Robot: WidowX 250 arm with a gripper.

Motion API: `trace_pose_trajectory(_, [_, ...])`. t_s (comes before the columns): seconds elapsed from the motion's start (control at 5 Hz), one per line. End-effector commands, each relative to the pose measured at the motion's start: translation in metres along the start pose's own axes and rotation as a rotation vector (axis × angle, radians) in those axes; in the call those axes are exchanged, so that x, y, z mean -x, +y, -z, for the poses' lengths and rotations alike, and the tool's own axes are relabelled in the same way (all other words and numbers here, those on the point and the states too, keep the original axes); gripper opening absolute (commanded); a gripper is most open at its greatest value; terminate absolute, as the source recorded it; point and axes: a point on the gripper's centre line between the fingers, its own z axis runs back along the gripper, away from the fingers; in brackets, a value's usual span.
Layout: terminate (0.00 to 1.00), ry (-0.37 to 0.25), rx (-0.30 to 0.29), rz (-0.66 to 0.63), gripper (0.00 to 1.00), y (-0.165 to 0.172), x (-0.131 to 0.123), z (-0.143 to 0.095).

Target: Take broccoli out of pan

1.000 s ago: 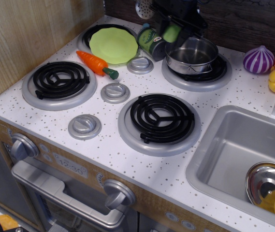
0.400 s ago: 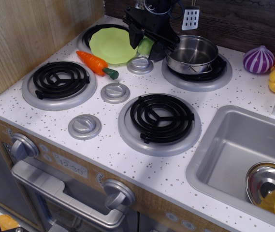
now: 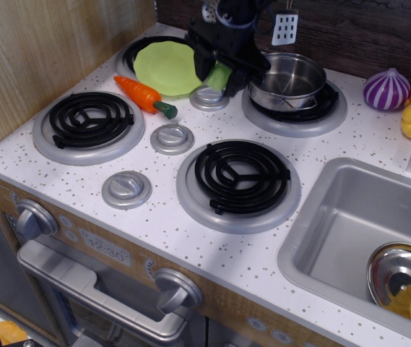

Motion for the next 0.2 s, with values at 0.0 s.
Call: trace_pose_trajectory(0.0, [1.00, -0.044, 0.001, 0.011, 1.00, 0.0080, -0.0061, -0.0076])
